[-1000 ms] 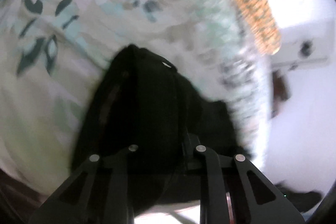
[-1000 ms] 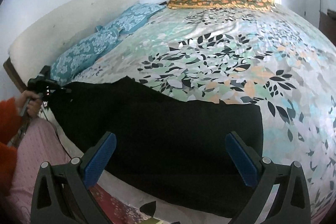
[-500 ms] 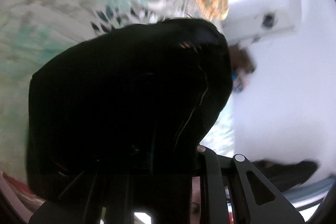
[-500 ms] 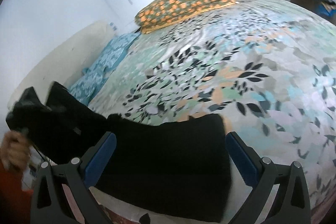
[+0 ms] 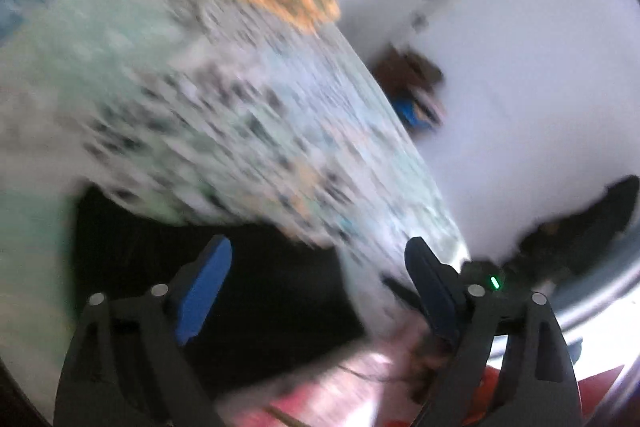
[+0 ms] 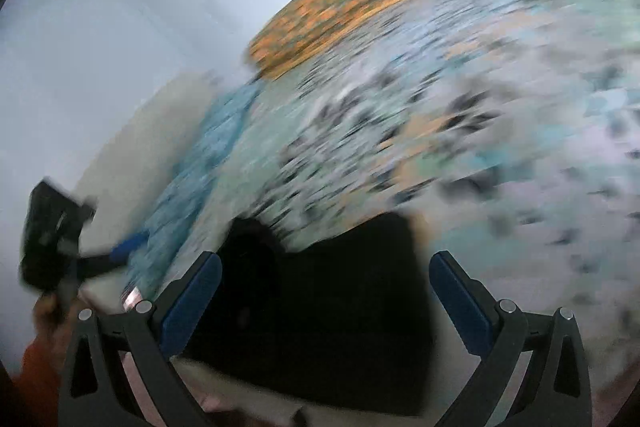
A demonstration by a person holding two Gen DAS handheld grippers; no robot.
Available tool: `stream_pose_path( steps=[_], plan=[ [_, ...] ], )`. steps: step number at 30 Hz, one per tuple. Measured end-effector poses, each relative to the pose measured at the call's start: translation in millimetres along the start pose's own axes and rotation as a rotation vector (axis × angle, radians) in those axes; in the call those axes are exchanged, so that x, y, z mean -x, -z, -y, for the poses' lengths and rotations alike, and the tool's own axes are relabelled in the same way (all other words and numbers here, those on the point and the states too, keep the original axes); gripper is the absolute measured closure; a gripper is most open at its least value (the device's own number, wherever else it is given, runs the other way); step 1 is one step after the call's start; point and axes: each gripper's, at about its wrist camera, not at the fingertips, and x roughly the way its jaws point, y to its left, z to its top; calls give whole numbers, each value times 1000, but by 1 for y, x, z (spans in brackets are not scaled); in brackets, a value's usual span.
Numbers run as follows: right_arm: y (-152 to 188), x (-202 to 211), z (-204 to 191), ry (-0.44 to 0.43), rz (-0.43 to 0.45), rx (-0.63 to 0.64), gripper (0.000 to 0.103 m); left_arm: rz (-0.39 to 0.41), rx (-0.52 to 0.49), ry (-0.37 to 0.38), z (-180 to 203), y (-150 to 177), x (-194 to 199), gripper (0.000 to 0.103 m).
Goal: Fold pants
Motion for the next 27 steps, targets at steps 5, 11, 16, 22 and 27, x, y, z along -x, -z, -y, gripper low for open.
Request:
stream_pose_path(
  steps=[5, 11, 16, 22, 27],
  plan=[
    [39, -68, -39, -53, -303, 141, 1, 122, 161, -229, -96, 11, 40, 12],
    [34, -82, -41, 20, -314, 156, 0, 170, 377, -347, -178, 68, 51, 14],
    [37, -110, -41, -53, -417, 125, 0, 234, 504, -308, -206, 70, 60, 17],
    [43, -130, -67, 94, -451, 244, 41, 219, 581, -278, -218, 75, 57, 17],
    [35, -108, -85, 78, -423, 233, 77, 207, 638, -265, -228, 80, 58, 17]
  ],
)
